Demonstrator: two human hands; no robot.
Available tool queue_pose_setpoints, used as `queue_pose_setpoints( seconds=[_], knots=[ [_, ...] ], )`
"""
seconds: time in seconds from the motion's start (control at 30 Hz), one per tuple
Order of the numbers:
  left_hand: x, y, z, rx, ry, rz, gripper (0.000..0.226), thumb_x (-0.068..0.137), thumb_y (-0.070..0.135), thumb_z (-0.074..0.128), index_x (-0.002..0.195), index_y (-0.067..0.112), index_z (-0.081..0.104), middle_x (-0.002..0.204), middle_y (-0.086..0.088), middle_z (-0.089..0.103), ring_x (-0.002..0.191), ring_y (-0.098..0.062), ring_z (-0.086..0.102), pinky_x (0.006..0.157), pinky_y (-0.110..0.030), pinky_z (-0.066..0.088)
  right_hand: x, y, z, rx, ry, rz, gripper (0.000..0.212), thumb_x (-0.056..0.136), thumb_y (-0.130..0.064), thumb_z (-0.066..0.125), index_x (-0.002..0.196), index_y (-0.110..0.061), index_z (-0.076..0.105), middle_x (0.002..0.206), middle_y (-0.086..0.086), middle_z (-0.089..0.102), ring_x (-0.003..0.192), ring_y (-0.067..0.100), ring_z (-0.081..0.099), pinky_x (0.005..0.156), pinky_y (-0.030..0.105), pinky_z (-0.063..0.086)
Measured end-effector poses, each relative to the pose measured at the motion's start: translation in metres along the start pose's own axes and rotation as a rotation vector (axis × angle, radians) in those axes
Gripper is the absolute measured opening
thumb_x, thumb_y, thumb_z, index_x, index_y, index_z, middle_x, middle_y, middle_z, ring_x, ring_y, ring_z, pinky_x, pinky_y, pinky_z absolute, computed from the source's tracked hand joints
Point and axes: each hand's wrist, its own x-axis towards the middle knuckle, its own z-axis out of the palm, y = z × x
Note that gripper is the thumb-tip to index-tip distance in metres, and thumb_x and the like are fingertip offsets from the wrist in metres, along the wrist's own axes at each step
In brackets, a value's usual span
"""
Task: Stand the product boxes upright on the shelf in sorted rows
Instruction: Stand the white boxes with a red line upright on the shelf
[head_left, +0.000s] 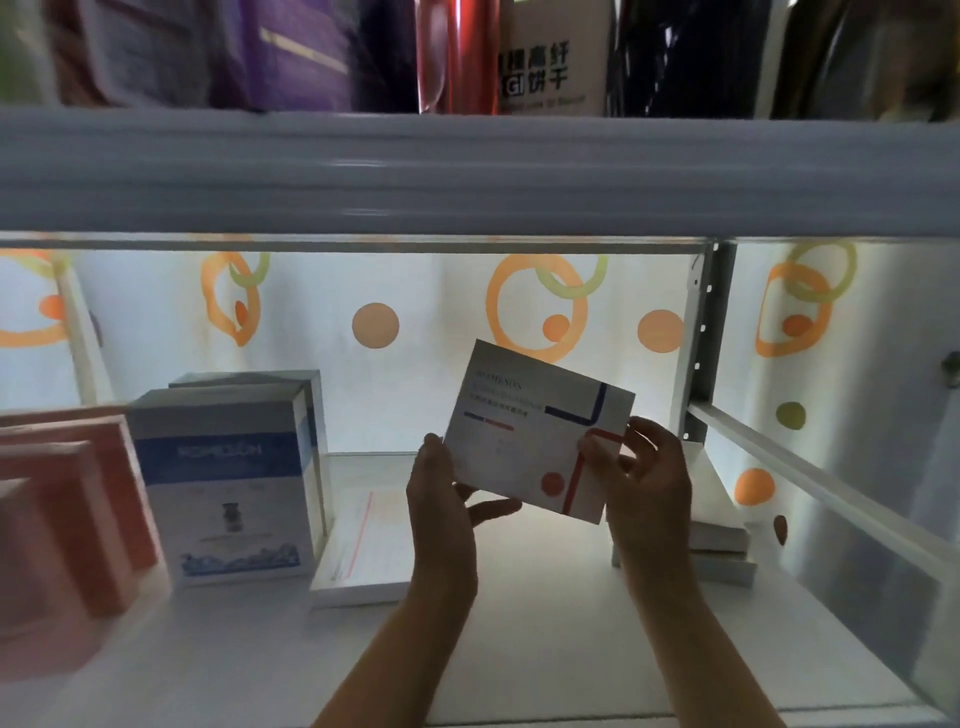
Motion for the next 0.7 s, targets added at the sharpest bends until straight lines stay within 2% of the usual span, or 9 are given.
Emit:
queue_pose_setpoints(
  seconds=[0.07, 0.2, 0.27, 0.37, 0.47, 0.57, 0.7],
  knots=[
    [-0.001, 0.002, -0.001, -0.041, -0.007, -0.075, 0.039, 0.104, 0.042, 0.029, 0.114, 0.020, 0.059, 0.110, -0.012, 0.066, 0.097, -0.030, 0.068, 0.064, -0.043, 0.059, -0.002, 0.000, 0.004, -0.031, 0.007, -0.030, 0.041, 0.083, -0.023, 0.077, 0.117, -0.022, 0.053, 0.115, -0.004, 0.066, 0.099, 0.016, 0.067, 0.065, 0.024, 0.059],
    [-0.002, 0.008, -0.012, -0.175, -0.089, -0.186, 0.034, 0.103, 0.035, 0.037, 0.117, 0.015, 0.062, 0.116, -0.017, 0.066, 0.102, -0.033, 0.068, 0.077, -0.053, 0.058, -0.001, 0.005, 0.012, -0.223, -0.027, -0.134, 0.050, 0.083, -0.033, 0.076, 0.127, -0.025, 0.052, 0.115, -0.015, 0.062, 0.106, 0.010, 0.061, 0.075, 0.028, 0.057],
    [0.000, 0.016, -0.019, -0.298, -0.174, -0.259, 0.033, 0.100, 0.033, 0.045, 0.120, 0.012, 0.061, 0.119, -0.019, 0.065, 0.107, -0.036, 0.066, 0.085, -0.059, 0.053, 0.003, -0.002, 0.020, -0.265, -0.101, -0.165, 0.058, 0.081, -0.041, 0.076, 0.131, -0.029, 0.051, 0.114, -0.017, 0.062, 0.103, 0.006, 0.059, 0.077, 0.024, 0.054],
    [0.007, 0.028, -0.027, -0.389, -0.328, -0.322, 0.038, 0.098, 0.034, 0.048, 0.129, 0.014, 0.057, 0.126, -0.020, 0.062, 0.117, -0.035, 0.061, 0.100, -0.065, 0.041, 0.016, -0.021, 0.034, -0.148, -0.250, -0.120, 0.066, 0.074, -0.049, 0.079, 0.129, -0.027, 0.051, 0.116, -0.012, 0.065, 0.101, 0.005, 0.062, 0.078, 0.024, 0.058],
    [0.015, 0.033, -0.030, -0.334, -0.423, -0.301, 0.040, 0.092, 0.032, 0.061, 0.128, 0.015, 0.059, 0.133, -0.017, 0.058, 0.125, -0.034, 0.054, 0.109, -0.062, 0.032, 0.021, -0.024, 0.047, -0.018, -0.404, 0.023, 0.075, 0.067, -0.061, 0.078, 0.130, -0.032, 0.049, 0.122, -0.011, 0.064, 0.109, 0.010, 0.063, 0.084, 0.031, 0.058],
    [0.020, 0.026, -0.033, -0.301, -0.479, -0.291, 0.041, 0.073, 0.028, 0.078, 0.110, 0.012, 0.071, 0.127, -0.017, 0.060, 0.123, -0.031, 0.056, 0.112, -0.054, 0.031, 0.013, -0.007, 0.057, 0.045, -0.448, 0.138, 0.085, 0.061, -0.063, 0.077, 0.132, -0.033, 0.044, 0.125, -0.006, 0.061, 0.113, 0.014, 0.062, 0.089, 0.035, 0.055],
    [0.017, 0.016, -0.031, -0.060, -0.525, -0.213, 0.031, 0.076, 0.032, 0.067, 0.103, 0.019, 0.075, 0.120, -0.008, 0.066, 0.120, -0.022, 0.058, 0.113, -0.040, 0.033, 0.010, 0.001, 0.064, 0.097, -0.508, 0.145, 0.088, 0.064, -0.070, 0.074, 0.133, -0.024, 0.043, 0.117, -0.005, 0.067, 0.110, 0.014, 0.064, 0.098, 0.039, 0.052]
  ],
)
